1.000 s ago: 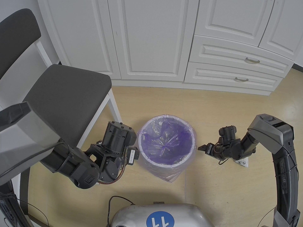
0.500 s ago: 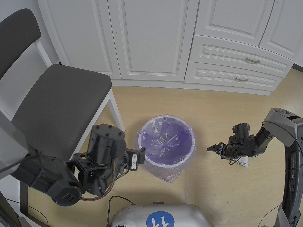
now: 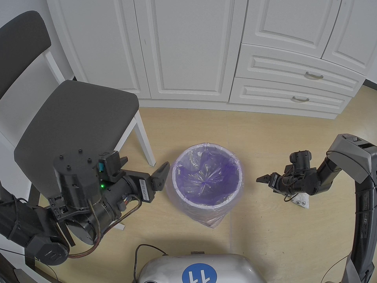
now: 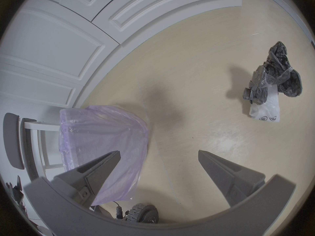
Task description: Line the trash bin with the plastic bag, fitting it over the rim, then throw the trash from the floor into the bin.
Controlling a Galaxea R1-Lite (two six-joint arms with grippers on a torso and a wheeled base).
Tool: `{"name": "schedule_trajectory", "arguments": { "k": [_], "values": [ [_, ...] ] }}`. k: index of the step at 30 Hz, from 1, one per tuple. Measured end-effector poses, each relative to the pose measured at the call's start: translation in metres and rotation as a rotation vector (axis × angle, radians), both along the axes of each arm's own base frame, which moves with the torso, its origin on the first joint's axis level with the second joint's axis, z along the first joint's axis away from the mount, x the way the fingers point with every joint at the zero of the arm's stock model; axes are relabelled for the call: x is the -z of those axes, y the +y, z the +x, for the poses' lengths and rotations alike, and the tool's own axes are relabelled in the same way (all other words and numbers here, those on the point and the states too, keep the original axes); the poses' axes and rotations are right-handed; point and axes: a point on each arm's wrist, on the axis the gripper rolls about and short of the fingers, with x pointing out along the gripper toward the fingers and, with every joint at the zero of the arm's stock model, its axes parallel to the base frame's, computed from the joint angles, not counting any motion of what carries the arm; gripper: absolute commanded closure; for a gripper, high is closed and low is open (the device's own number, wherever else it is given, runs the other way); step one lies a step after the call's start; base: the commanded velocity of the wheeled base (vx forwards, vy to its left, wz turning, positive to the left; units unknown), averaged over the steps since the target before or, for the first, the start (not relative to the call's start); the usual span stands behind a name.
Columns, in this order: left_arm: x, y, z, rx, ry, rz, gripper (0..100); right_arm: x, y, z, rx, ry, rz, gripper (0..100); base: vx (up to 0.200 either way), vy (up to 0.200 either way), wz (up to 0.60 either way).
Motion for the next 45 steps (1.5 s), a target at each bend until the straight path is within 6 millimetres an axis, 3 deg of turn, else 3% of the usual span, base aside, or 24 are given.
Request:
{"name": "schedule_trajectory", "arguments": {
  "k": [14, 25, 31, 40, 45],
  "values": [
    [-0.028, 0.025, -0.017, 0.029, -0.151, -0.025, 0, 0.009, 0.009, 0.007, -0.005, -0.188, 0.025, 0, 0.000, 0.000, 0.00],
    [-0.027, 0.025, -0.017, 0.018, -0.163, 0.011, 0, 0.004, 0.010, -0.003, -0.034, -0.491, 0.141, 0, 0.000, 0.000, 0.00],
    [-0.017, 0.020, -0.010, 0.004, -0.141, 0.061, 0, 0.022, 0.009, -0.016, -0.038, -0.441, 0.179, 0, 0.000, 0.000, 0.00],
    [-0.010, 0.015, -0.007, 0.008, -0.126, 0.090, 0, 0.036, 0.014, -0.017, -0.031, -0.328, 0.163, 0, 0.000, 0.000, 0.00],
    [-0.009, 0.015, -0.004, -0.023, -0.131, 0.112, 0, 0.022, 0.025, -0.016, -0.042, -0.291, 0.145, 0, 0.000, 0.000, 0.00]
  ]
}}
